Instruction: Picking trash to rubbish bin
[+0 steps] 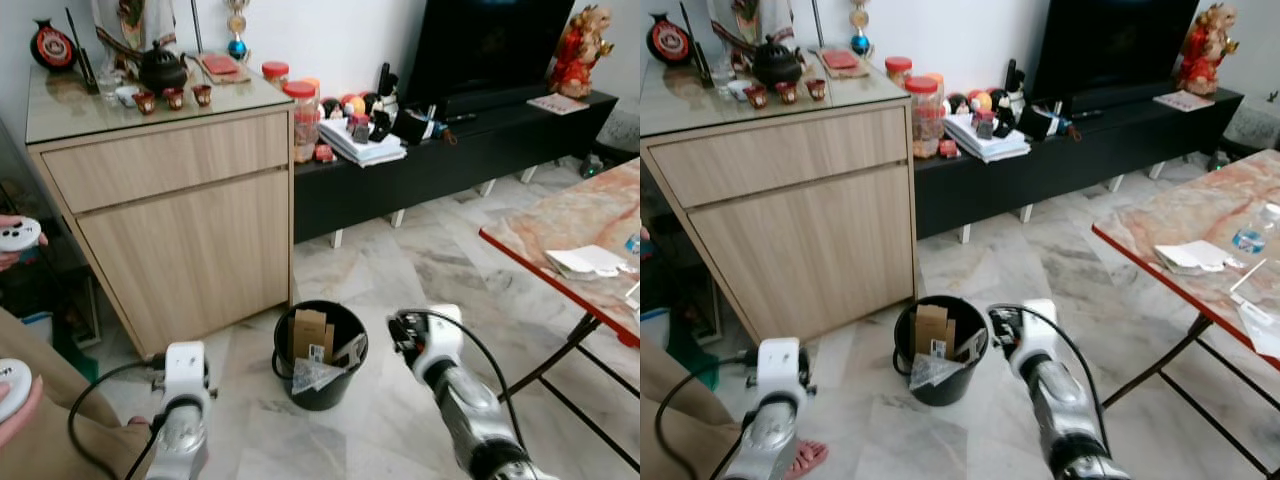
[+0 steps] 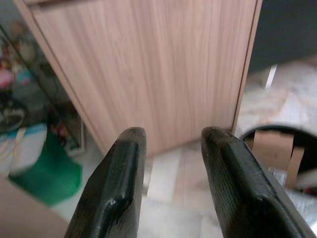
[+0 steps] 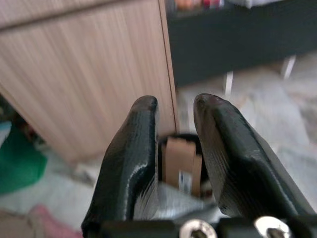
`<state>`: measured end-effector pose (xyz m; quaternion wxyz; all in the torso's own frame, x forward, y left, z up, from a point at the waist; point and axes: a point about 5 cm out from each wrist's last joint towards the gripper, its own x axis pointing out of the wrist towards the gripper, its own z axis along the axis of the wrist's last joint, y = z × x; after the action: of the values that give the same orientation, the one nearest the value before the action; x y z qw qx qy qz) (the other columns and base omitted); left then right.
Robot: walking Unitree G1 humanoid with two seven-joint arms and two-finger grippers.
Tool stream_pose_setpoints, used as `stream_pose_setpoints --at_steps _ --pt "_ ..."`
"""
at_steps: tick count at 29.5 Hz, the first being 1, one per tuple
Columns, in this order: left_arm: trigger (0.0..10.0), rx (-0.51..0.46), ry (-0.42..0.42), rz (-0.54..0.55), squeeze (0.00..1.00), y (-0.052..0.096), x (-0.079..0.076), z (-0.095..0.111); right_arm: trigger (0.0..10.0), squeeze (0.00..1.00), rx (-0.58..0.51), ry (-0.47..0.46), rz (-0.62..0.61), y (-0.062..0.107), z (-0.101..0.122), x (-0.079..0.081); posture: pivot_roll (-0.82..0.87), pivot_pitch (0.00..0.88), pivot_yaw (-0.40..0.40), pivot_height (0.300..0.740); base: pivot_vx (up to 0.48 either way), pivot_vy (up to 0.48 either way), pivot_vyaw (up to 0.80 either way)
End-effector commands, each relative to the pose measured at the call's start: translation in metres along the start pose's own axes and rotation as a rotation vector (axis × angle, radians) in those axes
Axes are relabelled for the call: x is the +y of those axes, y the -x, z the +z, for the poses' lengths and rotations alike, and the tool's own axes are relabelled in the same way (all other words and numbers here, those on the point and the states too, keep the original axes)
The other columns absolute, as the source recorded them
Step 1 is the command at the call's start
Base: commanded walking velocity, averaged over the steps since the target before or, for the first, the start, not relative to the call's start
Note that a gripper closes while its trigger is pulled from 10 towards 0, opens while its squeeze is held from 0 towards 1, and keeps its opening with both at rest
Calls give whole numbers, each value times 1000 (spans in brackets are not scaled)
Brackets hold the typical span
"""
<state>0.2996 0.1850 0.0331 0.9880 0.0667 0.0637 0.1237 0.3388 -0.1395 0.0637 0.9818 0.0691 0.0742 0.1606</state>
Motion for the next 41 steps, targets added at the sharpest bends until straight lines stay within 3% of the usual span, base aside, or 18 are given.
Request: stream_pose_setpoints --at_steps 1,7,16,24,41 --pt "10000 -4 -8 -6 0 2 -2 -1 10000 0 -5 -7 -25 5 -2 -7 -22 27 -74 740 0 0 -800" --pt "10000 -4 -5 -13 0 3 -4 -1 10000 0 -2 -32 -36 7 -6 -8 -22 24 -71 740 0 0 -790" --pt "10000 -44 7 -6 0 0 -4 8 10000 0 8 -31 -5 3 -9 6 -19 15 -70 740 0 0 -788" --pt "10000 -56 13 -3 0 -2 -7 14 10000 0 -16 -45 15 -5 -3 19 -17 0 -70 740 0 0 -788" --pt "10000 -82 5 -9 0 -3 -7 20 10000 0 -63 -62 11 -11 6 30 -11 0 -59 740 0 0 -788"
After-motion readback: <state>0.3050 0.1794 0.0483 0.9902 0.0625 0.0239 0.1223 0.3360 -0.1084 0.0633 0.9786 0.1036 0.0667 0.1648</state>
